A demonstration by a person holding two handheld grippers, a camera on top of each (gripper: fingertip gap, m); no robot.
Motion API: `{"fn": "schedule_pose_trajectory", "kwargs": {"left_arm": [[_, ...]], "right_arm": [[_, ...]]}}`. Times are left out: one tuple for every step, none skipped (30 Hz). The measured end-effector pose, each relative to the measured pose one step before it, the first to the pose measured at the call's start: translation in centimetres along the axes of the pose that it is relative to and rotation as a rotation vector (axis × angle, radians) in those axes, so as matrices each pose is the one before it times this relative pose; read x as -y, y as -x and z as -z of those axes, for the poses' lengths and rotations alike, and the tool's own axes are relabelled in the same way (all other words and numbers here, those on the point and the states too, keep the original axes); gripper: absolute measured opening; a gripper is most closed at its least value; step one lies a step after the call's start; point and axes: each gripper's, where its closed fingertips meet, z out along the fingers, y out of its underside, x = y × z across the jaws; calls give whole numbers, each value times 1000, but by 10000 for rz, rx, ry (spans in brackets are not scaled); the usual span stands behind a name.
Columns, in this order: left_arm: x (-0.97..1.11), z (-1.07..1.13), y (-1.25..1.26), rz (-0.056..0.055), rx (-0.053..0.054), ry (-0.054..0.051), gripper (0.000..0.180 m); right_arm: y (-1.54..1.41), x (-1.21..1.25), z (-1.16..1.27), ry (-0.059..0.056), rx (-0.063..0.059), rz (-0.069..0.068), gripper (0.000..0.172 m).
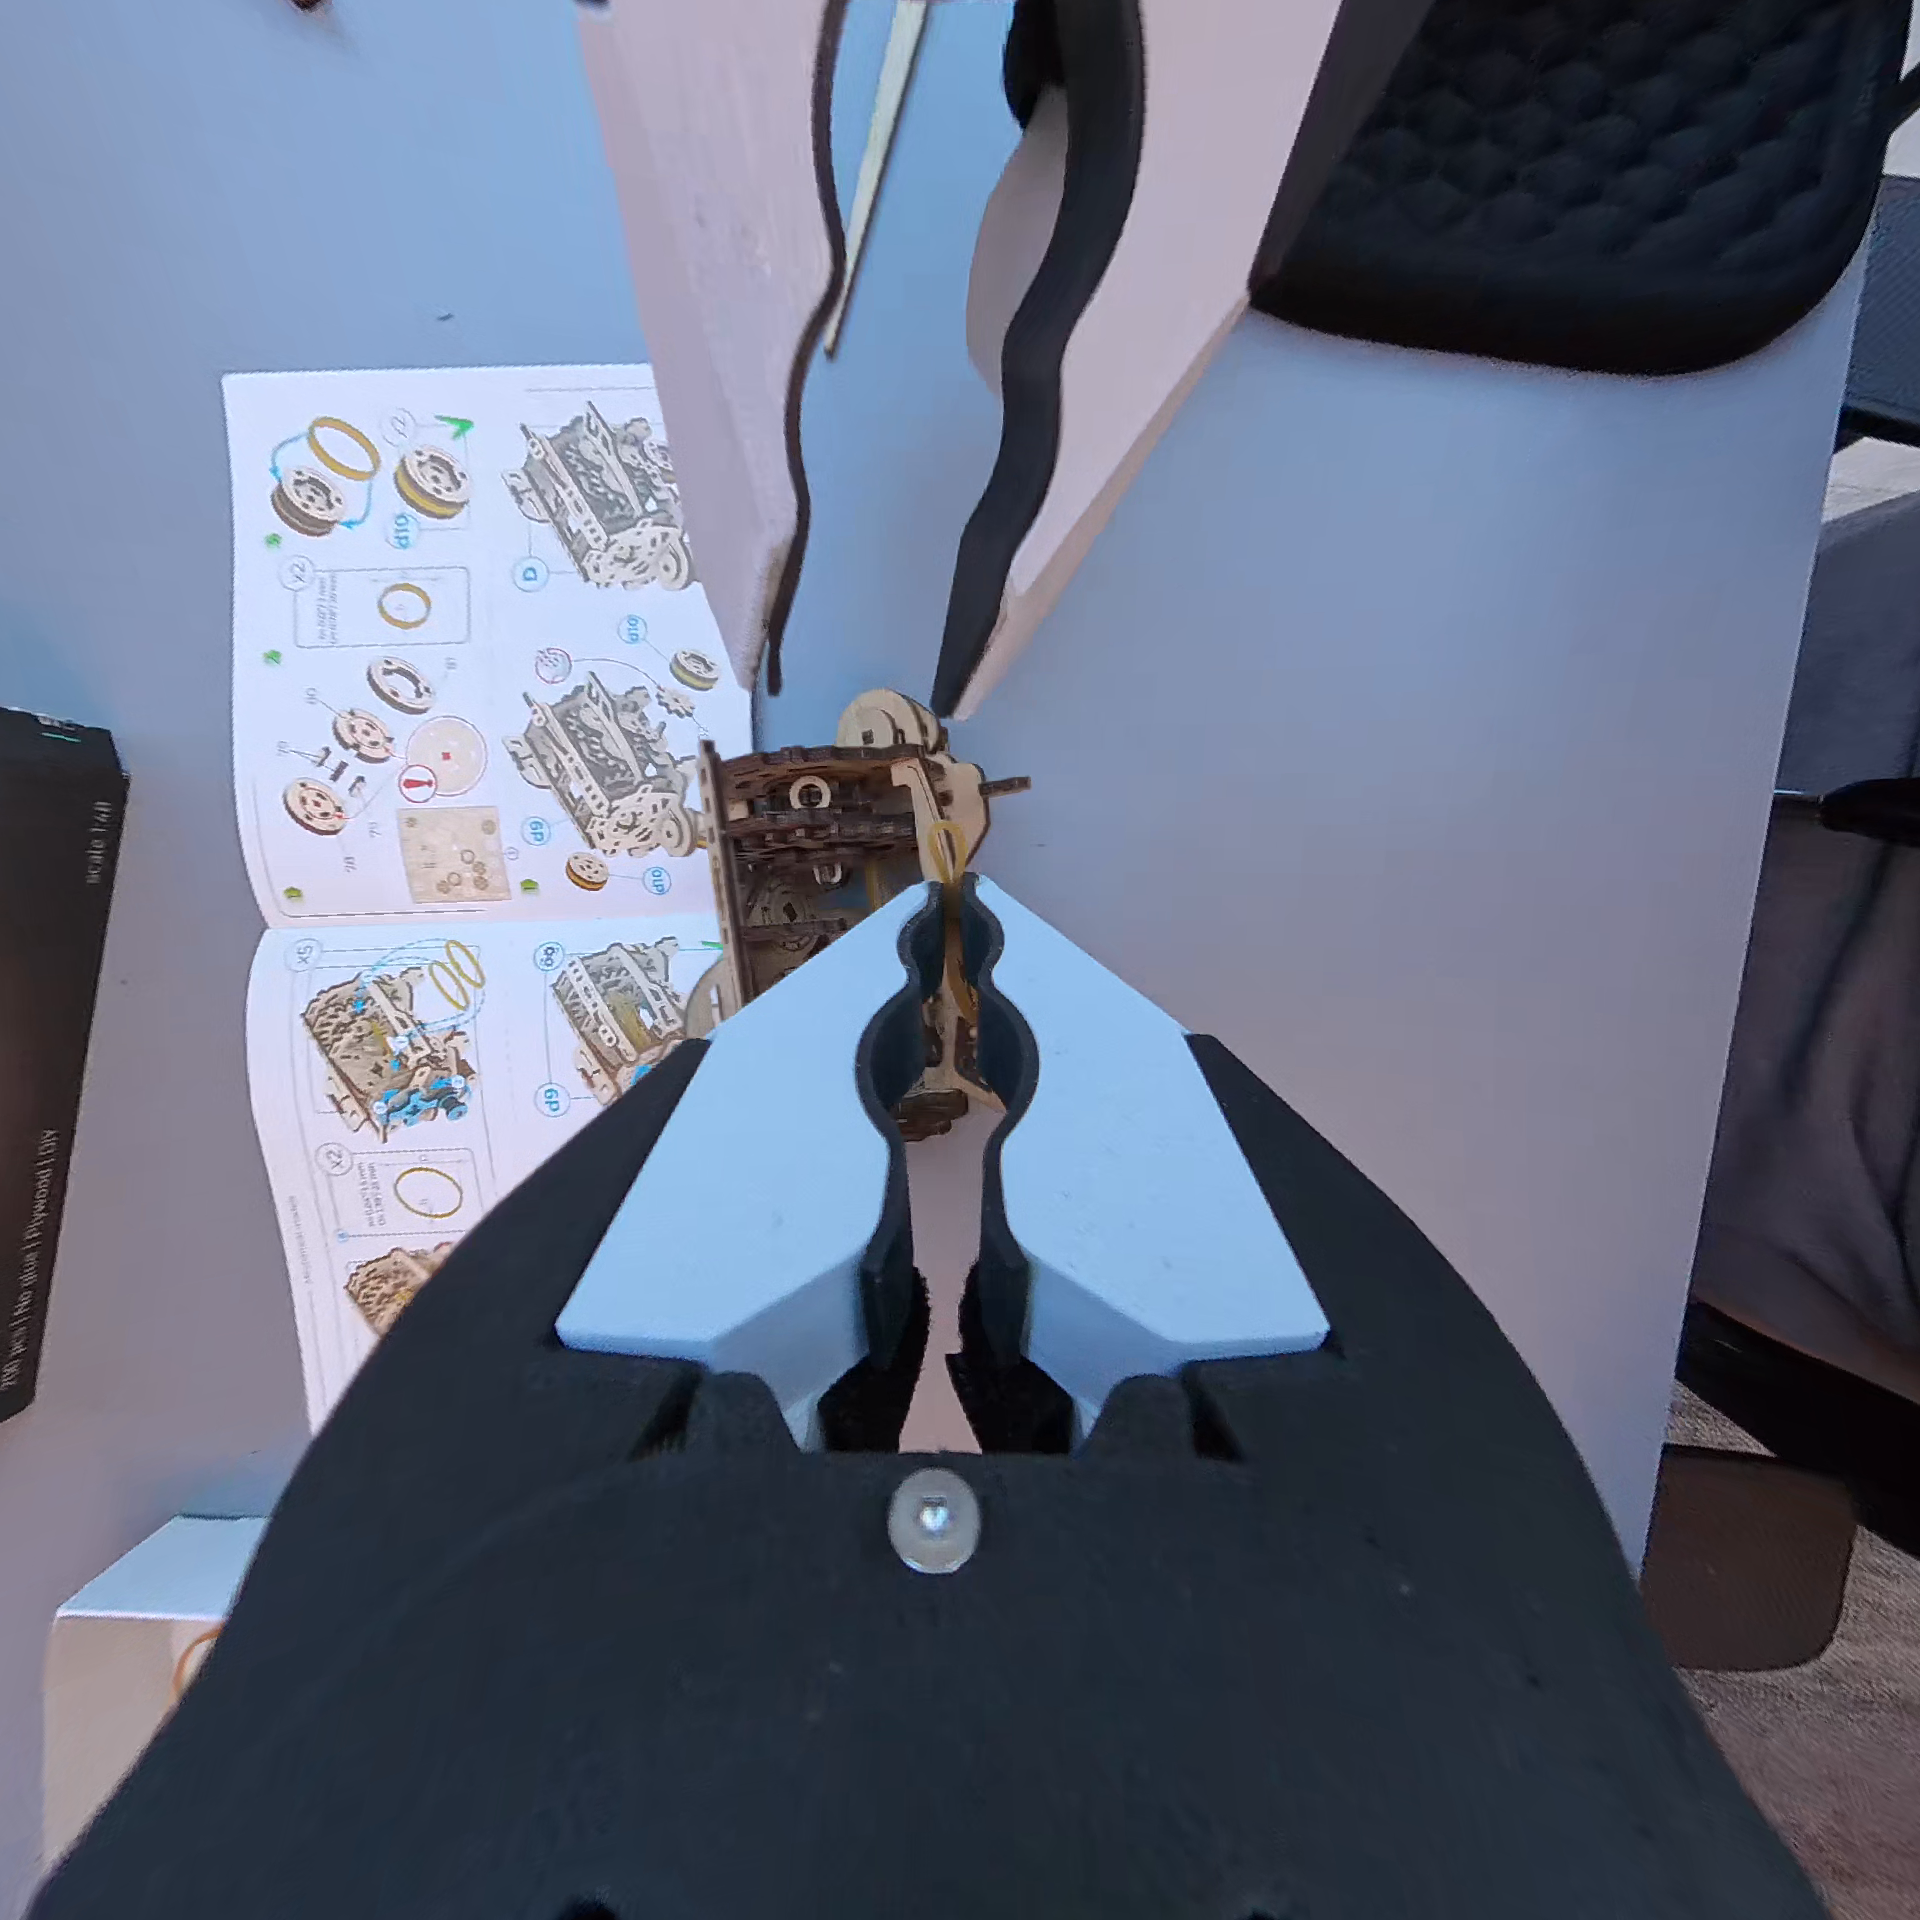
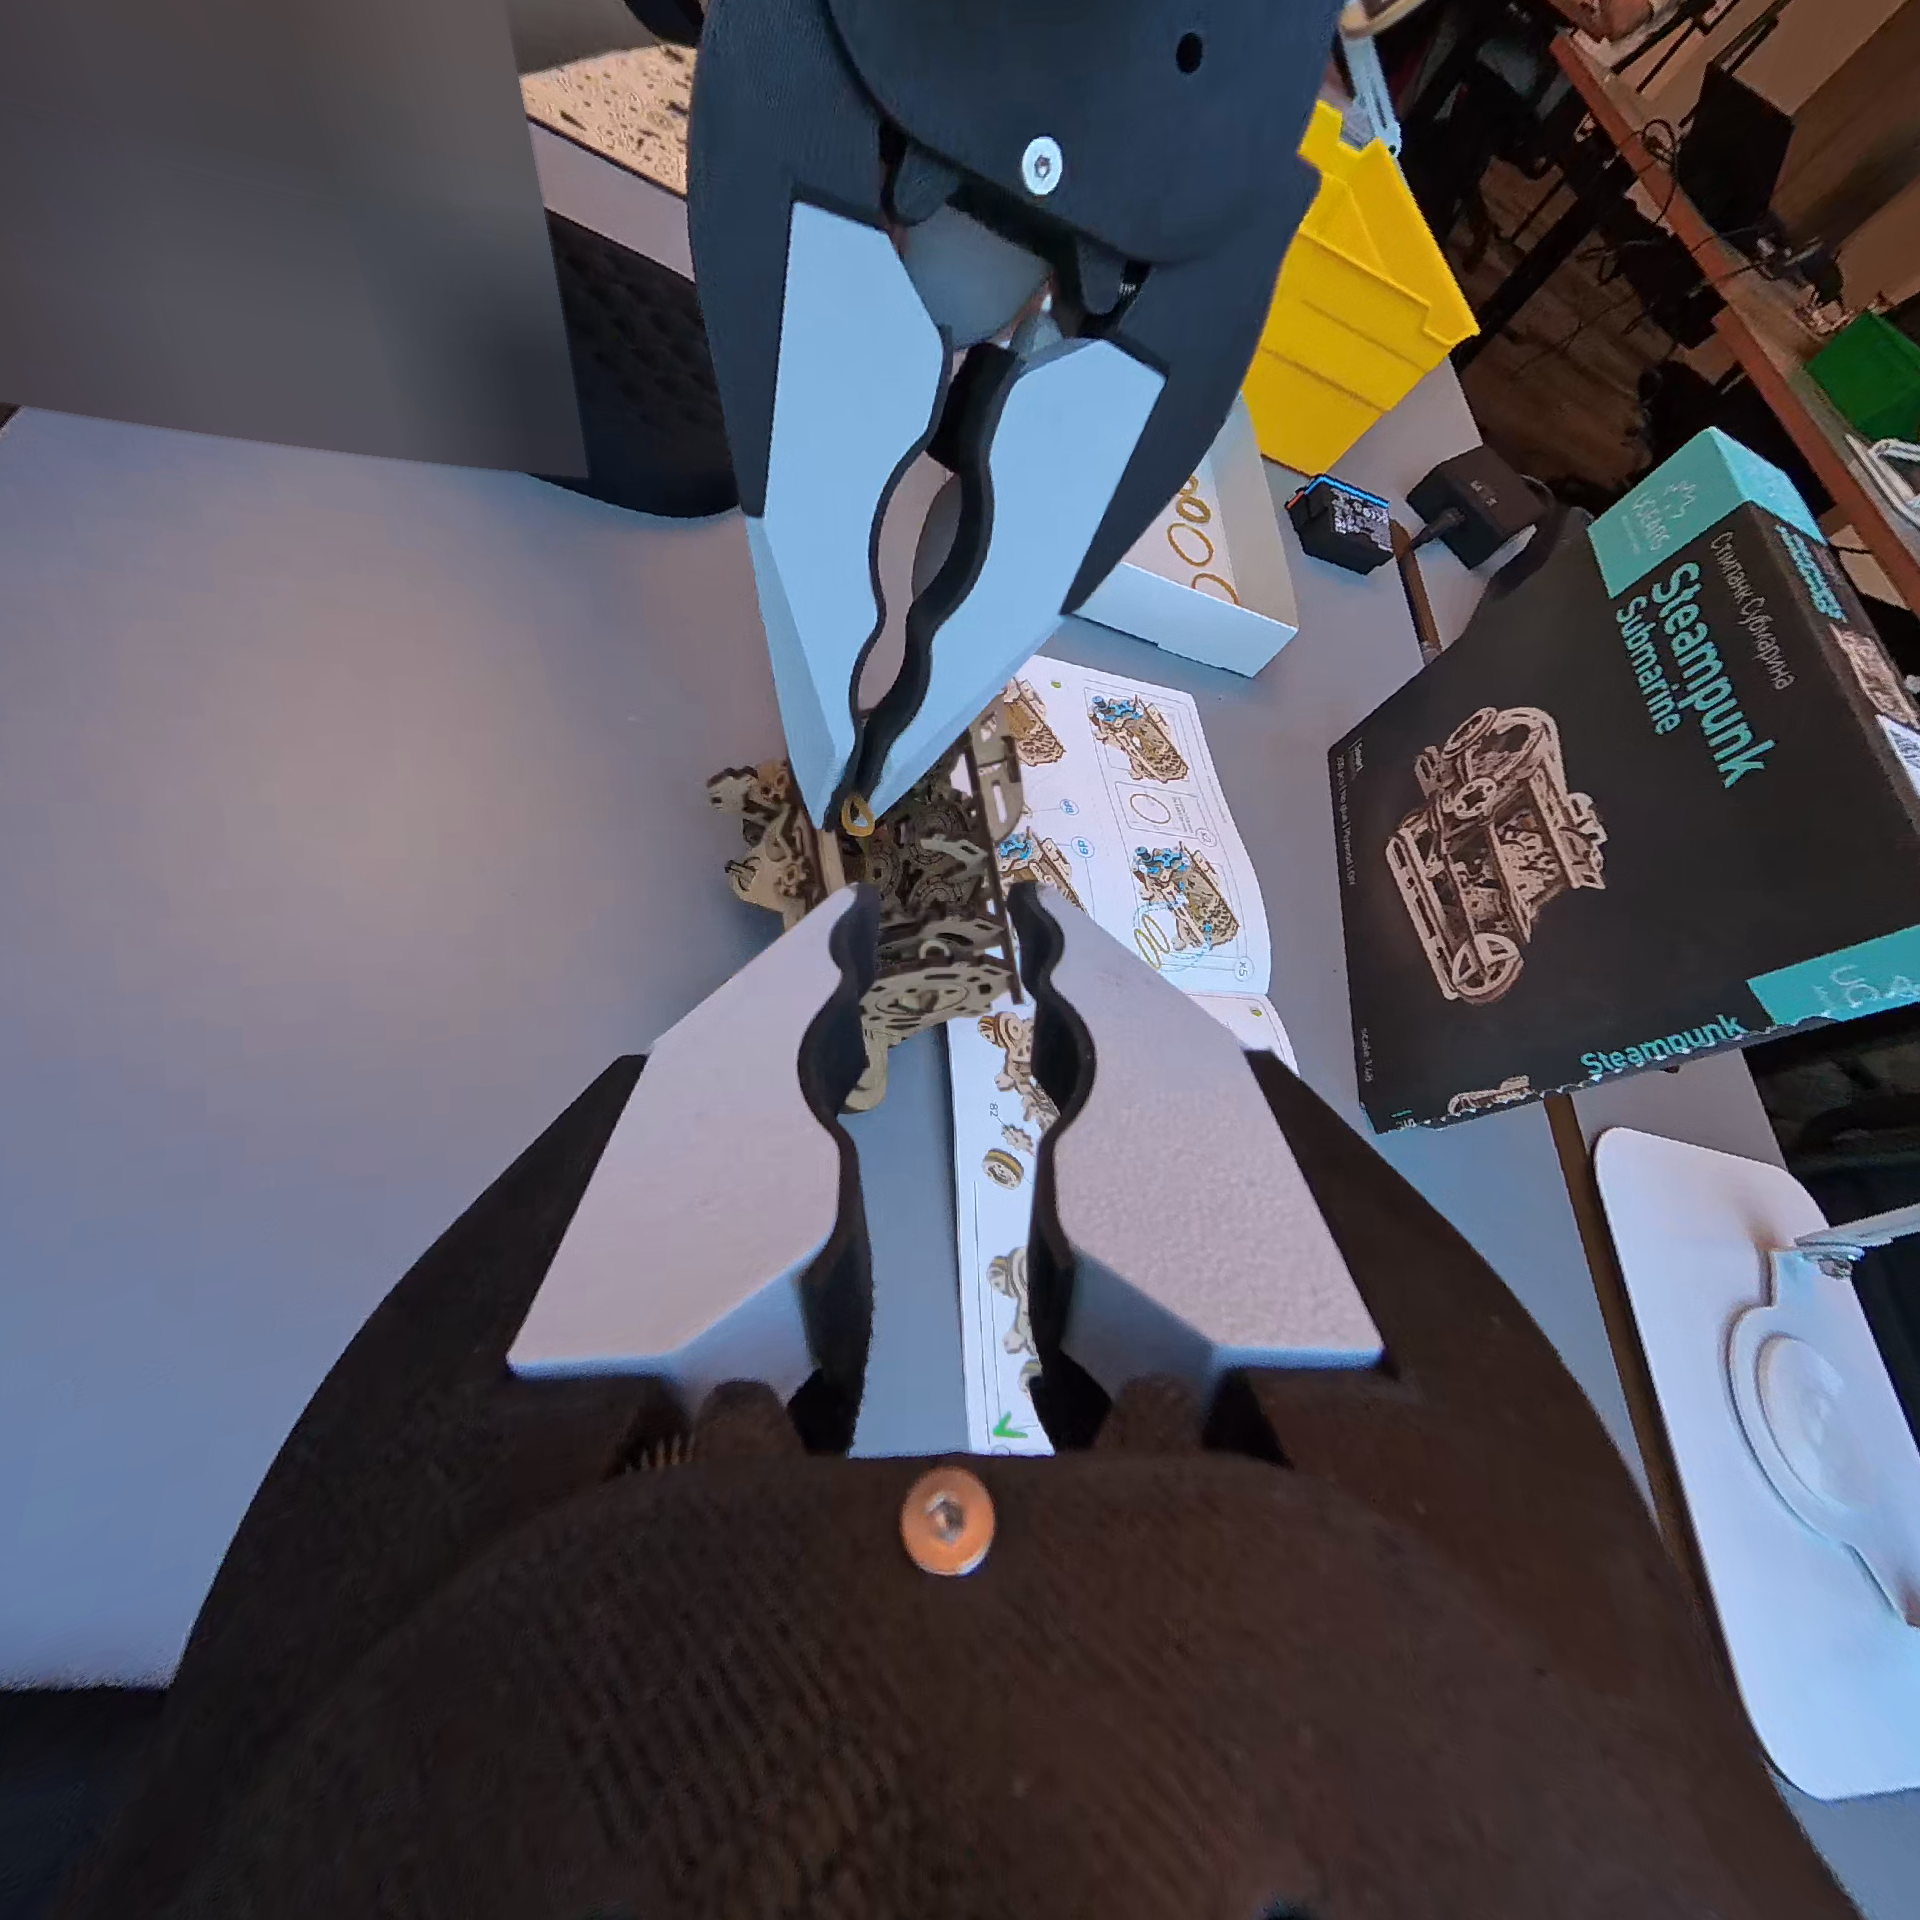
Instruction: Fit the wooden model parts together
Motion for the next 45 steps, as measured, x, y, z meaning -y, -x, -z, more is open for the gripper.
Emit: {"fn": "schedule_pose_trajectory", "kwargs": {"left_arm": [[92,287,160,-36,140,-25,0],[10,290,226,-55,187,-5,0],[-60,250,274,-52,213,14,0],[-145,200,315,-16,209,35,0],[-162,148,222,14,128,18,0],[-86,118,70,45,17,-45,0],[-56,78,43,76,-15,-71,0],[-60,46,65,63,6,-54,0],[-89,29,81,37,13,-38,0],[-120,8,107,41,23,-14,0],[-156,-14,161,41,30,16,0],[-168,-9,206,30,33,14,0],[-97,19,263,49,24,-39,0],[-56,63,290,92,-9,-81,0],[-78,95,380,119,-9,-72,0],[-169,135,641,108,91,-52,0],[-264,156,909,116,176,-24,0],[-343,123,909,184,94,-8,0],[-361,63,716,249,-83,-18,0],[-367,-5,549,267,-198,-35,0],[-330,-97,352,243,-286,-65,0],[-352,-143,236,216,-296,-45,0],[-315,-161,265,179,-196,-36,0],[-222,-134,112,99,-191,-66,0],[-132,-90,-33,44,-192,-90,0],[-48,-8,42,45,-68,-98,0],[-50,31,49,36,-5,-56,0],[-48,42,-34,1,-26,-18,0],[34,58,-6,-20,27,-50,0],[27,9,-30,-7,20,-40,0],[-91,-70,-126,27,-47,51,0],[-175,-149,-132,31,-56,103,0],[-183,-217,-94,18,-29,100,0],[-189,-226,-132,12,-48,98,0],[-137,-211,-179,-3,-60,65,0],[-84,-145,-141,-14,-24,35,0],[-64,-58,-11,-7,73,26,0],[11,88,107,3,163,-18,0],[161,227,68,20,164,-109,0],[309,345,-138,41,97,-190,0],[363,375,-440,-8,10,-173,0],[323,336,-655,-161,23,-69,0],[266,250,-736,-360,100,40,0],[245,164,-740,-487,154,137,0],[296,93,-795,-512,123,185,0]], "right_arm": [[92,13,-64,-31,36,0,25],[88,77,-41,-41,33,12,25],[-14,193,-13,-92,-18,-32,25],[-56,203,-43,-101,-19,-106,25],[47,211,-74,-101,51,-107,25],[175,230,-87,-131,103,-52,24],[153,143,-89,-89,65,0,23],[57,14,-101,-2,-17,23,23],[-23,-77,-101,54,-58,23,22],[-156,-263,-109,154,-127,12,20],[-232,-365,-120,201,-159,-28,20],[-118,-314,-114,137,-76,-91,20],[-6,-282,-67,113,0,-147,20],[134,-174,-26,45,71,-118,20],[247,-15,31,-43,96,-40,20],[190,-16,46,-18,46,-26,20],[179,-23,43,29,42,-64,20],[155,-9,70,62,4,-101,20],[-38,8,86,80,-136,-120,20],[-250,-90,86,138,-270,-151,20],[-180,-222,67,219,-200,-179,21],[-161,-325,39,284,-191,-237,22],[-294,-363,30,289,-288,-260,23],[43,-243,7,163,-92,-204,25],[402,-164,-19,86,119,-198,25],[142,-181,-43,86,-48,-225,25],[101,-145,-51,43,-57,-105,25],[137,-177,-85,61,-6,-64,26],[-9,-257,-94,142,-43,-65,26],[-54,-152,-92,82,-21,-11,26],[-107,-118,-105,63,-10,-64,26],[-147,-86,-95,33,-5,-117,26],[-122,-57,-113,-1,28,-105,27],[-61,-67,-99,3,51,-78,28],[-80,-43,-57,-11,10,-38,28],[25,59,-30,-61,41,26,28],[24,45,-7,-46,24,18,28],[-22,2,19,9,-9,7,28],[-30,48,67,-14,-25,47,29],[-62,116,143,-45,-55,76,29],[-89,138,221,-34,-59,100,29],[-58,243,292,-60,-32,136,29],[84,521,378,-185,46,192,29],[78,772,397,-285,43,185,29],[3,1011,362,-353,13,166,27]]}}
